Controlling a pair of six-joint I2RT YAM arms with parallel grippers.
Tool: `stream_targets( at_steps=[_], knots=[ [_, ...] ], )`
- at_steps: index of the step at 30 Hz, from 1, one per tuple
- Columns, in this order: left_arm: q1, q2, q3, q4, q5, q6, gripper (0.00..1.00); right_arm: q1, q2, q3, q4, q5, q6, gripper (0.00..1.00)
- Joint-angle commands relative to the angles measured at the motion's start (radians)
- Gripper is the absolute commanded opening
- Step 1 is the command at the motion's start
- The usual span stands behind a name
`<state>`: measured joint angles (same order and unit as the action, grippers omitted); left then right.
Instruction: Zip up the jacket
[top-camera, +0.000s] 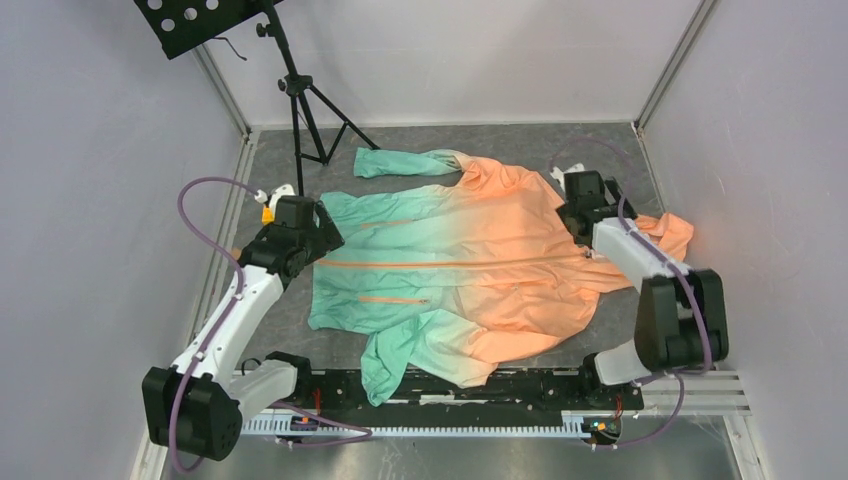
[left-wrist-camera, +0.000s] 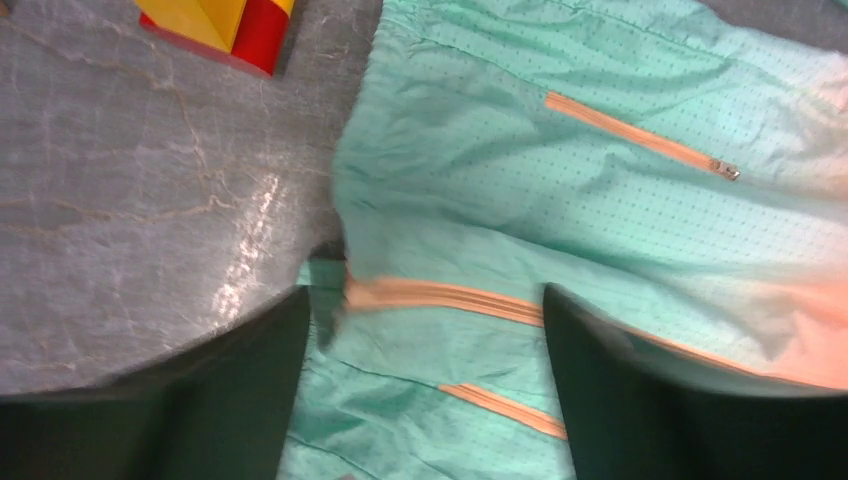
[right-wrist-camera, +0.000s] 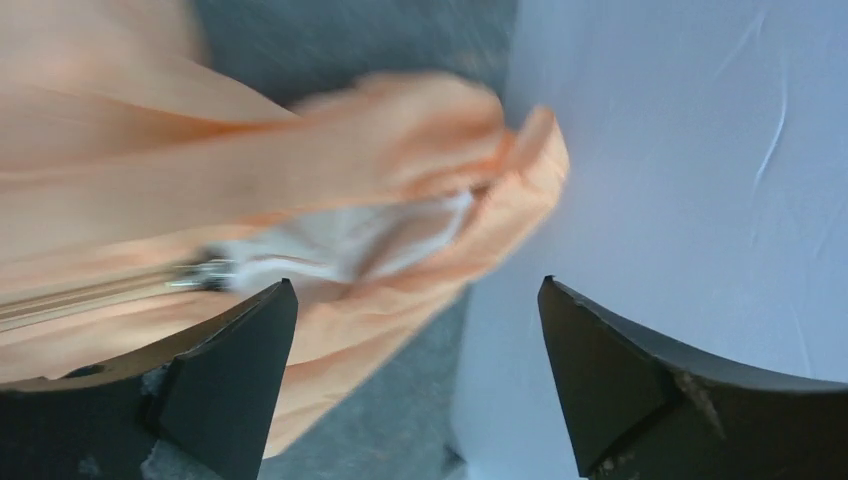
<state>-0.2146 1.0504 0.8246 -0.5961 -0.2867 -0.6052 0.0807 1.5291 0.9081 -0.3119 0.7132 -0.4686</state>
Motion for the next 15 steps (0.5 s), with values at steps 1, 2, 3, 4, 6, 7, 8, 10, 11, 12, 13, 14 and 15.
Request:
stream_targets(
  at_steps=[1, 2, 3, 4, 6, 7, 8, 10, 11, 12, 13, 14, 15],
  knots=[
    [0.0, -0.024, 0.085, -0.041, -0.017, 0.03, 1.0, 0.157, -0.246, 0.091, -0.107, -0.305, 0.319, 0.98],
    [0.001, -0.032, 0.111, -0.06, -0.013, 0.041, 1.0, 0.177, -0.305, 0.109, -0.13, -0.451, 0.394, 0.98],
    [0.0, -0.045, 0.137, -0.079, 0.0, 0.052, 1.0, 0.178, -0.357, 0.104, -0.123, -0.588, 0.444, 0.98],
    [0.0, -0.067, 0.158, -0.089, 0.025, 0.062, 1.0, 0.179, -0.428, 0.075, -0.089, -0.736, 0.506, 0.98],
    [0.0, -0.121, 0.196, -0.083, 0.114, 0.089, 1.0, 0.18, -0.558, 0.006, 0.033, -0.967, 0.55, 0.98],
    [-0.001, -0.147, 0.215, -0.067, 0.171, 0.108, 1.0, 0.18, -0.619, -0.004, 0.066, -0.992, 0.565, 0.98],
    [-0.002, -0.162, 0.238, -0.046, 0.222, 0.13, 1.0, 0.18, -0.667, -0.002, 0.082, -0.982, 0.575, 0.98],
    [-0.003, -0.181, 0.283, -0.001, 0.34, 0.169, 1.0, 0.18, -0.758, 0.044, 0.075, -0.898, 0.553, 0.98],
    [-0.005, -0.191, 0.301, 0.042, 0.388, 0.186, 1.0, 0.18, -0.785, 0.074, 0.067, -0.855, 0.539, 0.98],
    [-0.005, -0.209, 0.314, 0.093, 0.443, 0.201, 1.0, 0.18, -0.811, 0.105, 0.059, -0.806, 0.523, 0.98],
    [-0.005, -0.235, 0.323, 0.149, 0.494, 0.209, 1.0, 0.18, -0.831, 0.134, 0.045, -0.757, 0.502, 0.98],
    [-0.005, -0.257, 0.337, 0.192, 0.524, 0.212, 1.0, 0.179, -0.844, 0.163, 0.033, -0.723, 0.49, 0.98],
    [-0.005, -0.286, 0.347, 0.241, 0.555, 0.211, 1.0, 0.18, -0.861, 0.184, 0.024, -0.658, 0.487, 0.98]
  ],
)
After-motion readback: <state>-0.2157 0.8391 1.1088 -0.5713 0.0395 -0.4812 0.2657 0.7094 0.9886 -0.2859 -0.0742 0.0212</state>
